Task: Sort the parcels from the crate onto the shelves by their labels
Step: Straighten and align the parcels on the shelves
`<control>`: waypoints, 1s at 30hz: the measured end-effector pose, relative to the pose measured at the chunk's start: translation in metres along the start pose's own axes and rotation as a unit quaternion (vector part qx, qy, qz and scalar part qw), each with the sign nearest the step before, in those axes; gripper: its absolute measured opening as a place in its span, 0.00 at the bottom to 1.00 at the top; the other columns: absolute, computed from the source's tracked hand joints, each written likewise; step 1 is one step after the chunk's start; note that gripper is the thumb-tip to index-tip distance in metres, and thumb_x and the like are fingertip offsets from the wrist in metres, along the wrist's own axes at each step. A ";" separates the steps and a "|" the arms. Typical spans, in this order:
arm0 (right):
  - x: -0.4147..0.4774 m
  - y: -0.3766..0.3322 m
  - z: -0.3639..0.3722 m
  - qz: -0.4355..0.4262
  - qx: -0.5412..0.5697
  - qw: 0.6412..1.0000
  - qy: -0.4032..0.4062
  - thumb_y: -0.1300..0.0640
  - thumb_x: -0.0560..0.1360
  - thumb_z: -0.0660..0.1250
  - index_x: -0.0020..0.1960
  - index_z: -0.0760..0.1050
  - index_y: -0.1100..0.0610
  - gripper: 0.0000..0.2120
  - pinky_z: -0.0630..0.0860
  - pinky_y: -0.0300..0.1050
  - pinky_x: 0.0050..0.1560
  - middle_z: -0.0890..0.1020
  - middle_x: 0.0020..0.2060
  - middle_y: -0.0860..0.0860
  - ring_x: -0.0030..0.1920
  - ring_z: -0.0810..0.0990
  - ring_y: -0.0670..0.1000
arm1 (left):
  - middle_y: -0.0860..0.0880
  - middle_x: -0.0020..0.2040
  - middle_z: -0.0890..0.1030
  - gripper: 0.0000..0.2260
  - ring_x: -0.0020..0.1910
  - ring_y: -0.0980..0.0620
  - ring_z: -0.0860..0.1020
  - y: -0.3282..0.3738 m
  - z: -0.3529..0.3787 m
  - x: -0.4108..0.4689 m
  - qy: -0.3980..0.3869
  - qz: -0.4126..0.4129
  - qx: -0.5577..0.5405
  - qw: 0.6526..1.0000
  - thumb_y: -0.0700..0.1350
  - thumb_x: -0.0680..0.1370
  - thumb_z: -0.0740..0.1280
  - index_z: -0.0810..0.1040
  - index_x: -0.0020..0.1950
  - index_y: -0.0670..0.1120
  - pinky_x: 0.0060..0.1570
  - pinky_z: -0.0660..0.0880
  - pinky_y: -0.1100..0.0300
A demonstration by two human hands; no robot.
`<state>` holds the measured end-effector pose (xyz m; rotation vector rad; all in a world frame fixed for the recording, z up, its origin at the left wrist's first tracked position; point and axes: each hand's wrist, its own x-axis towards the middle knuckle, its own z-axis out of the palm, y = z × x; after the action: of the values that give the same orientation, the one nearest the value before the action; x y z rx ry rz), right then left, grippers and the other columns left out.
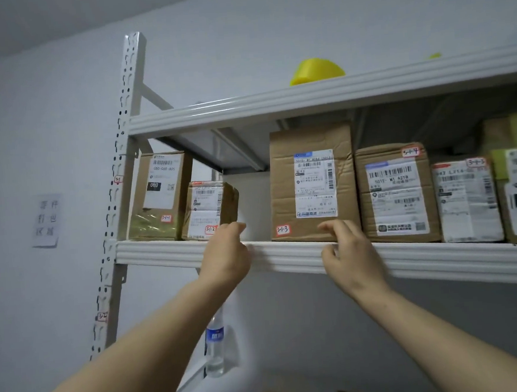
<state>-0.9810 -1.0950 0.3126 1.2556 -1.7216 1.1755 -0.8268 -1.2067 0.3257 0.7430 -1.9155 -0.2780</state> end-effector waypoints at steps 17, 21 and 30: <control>0.024 0.008 -0.035 0.143 -0.125 0.981 -0.032 0.57 0.75 0.60 0.73 0.59 0.54 0.26 0.68 0.50 0.66 0.71 0.67 0.52 0.66 0.71 0.54 | 0.49 0.46 0.82 0.06 0.47 0.48 0.81 0.040 0.052 0.086 -0.174 -0.100 -0.365 0.909 0.40 0.73 0.72 0.77 0.46 0.48 0.50 0.78 0.54; 0.030 0.004 -0.027 0.181 -0.070 0.981 -0.015 0.55 0.75 0.62 0.72 0.61 0.54 0.26 0.73 0.54 0.61 0.75 0.63 0.53 0.61 0.75 0.56 | 0.46 0.49 0.82 0.10 0.47 0.46 0.81 0.040 0.054 0.086 -0.120 -0.093 -0.329 0.932 0.44 0.71 0.72 0.77 0.50 0.45 0.53 0.79 0.49; 0.039 -0.027 0.008 0.154 -0.107 0.981 -0.048 0.52 0.78 0.61 0.66 0.69 0.60 0.19 0.73 0.49 0.57 0.71 0.62 0.58 0.59 0.75 0.59 | 0.40 0.64 0.68 0.26 0.62 0.40 0.71 0.011 0.038 0.075 -0.027 -0.061 -0.109 0.992 0.50 0.74 0.67 0.63 0.69 0.45 0.63 0.70 0.46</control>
<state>-0.9671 -1.1188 0.3514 0.9533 -2.1082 1.0773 -0.8867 -1.2483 0.3693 0.7115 -1.8568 -0.5796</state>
